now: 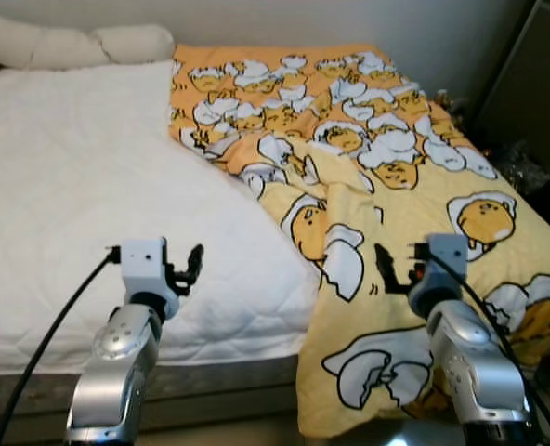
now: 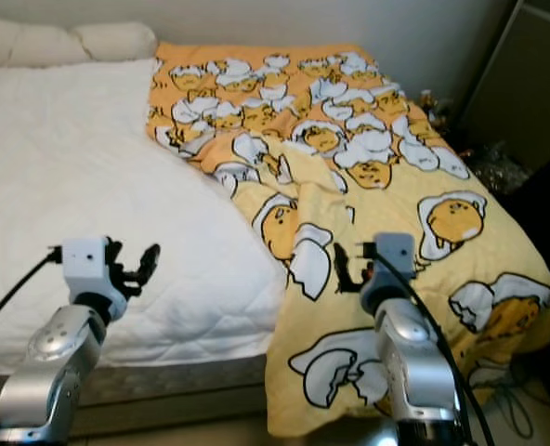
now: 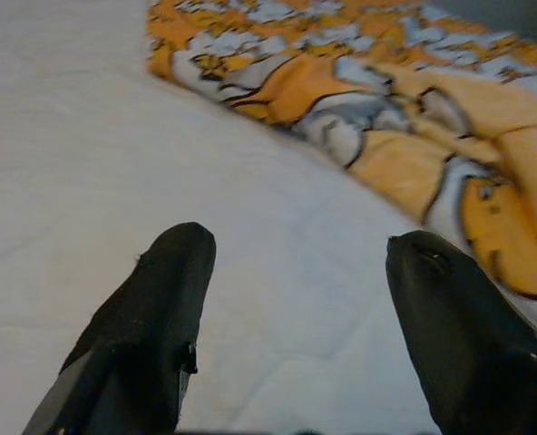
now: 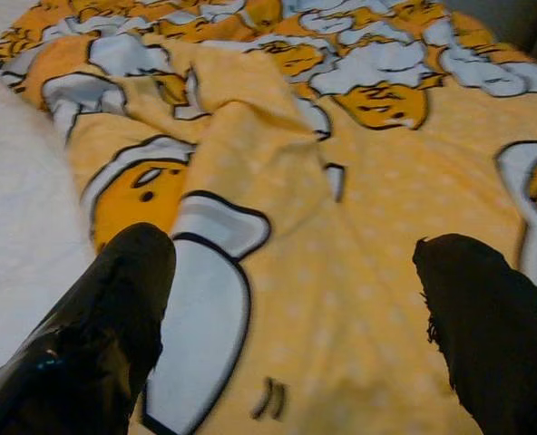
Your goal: Clean up the room
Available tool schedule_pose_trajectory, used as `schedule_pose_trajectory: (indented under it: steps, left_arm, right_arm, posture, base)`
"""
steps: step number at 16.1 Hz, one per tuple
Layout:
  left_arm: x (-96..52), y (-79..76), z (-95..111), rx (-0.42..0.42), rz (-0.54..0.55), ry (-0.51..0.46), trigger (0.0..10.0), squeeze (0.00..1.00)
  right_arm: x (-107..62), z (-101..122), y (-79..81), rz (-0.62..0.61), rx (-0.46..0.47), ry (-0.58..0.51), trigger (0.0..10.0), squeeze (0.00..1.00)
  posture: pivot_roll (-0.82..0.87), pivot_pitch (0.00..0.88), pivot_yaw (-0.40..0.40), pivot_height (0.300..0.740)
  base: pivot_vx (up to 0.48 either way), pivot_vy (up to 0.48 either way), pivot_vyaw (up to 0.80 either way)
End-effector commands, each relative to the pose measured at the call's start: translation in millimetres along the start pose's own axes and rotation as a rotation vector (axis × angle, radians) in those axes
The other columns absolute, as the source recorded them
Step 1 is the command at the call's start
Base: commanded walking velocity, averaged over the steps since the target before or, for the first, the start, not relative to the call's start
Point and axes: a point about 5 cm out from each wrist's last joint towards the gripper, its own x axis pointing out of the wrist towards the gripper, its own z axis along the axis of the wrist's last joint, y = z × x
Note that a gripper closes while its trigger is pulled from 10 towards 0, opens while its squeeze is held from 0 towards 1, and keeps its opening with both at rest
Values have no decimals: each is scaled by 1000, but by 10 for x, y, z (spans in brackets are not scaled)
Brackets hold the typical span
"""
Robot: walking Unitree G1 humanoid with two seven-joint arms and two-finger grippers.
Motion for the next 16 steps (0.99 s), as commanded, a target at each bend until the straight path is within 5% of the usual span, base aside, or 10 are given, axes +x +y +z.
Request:
schedule_pose_trajectory:
  steps: [1, 5, 16]
  left_arm:
    - [-7, 56, -3, 7, 14, 6, 10000, 0]
    - [-27, 58, -5, 9, 17, 6, 10000, 0]
    - [-2, -2, 24, 16, -30, 16, 10000, 0]
  right_arm:
    - [19, 42, 71, 24, 5, -15, 10000, 0]
    - [18, 32, 131, 87, -47, -5, 10000, 0]
    - [26, -44, 73, -1, 17, 18, 10000, 0]
  posture:
    - [10, 0, -5, 740]
    - [33, 0, -24, 740]
    - [25, 0, 3, 740]
  base:
    - [292, 0, 0]
    - [291, 0, 200]
    - [182, 0, 73]
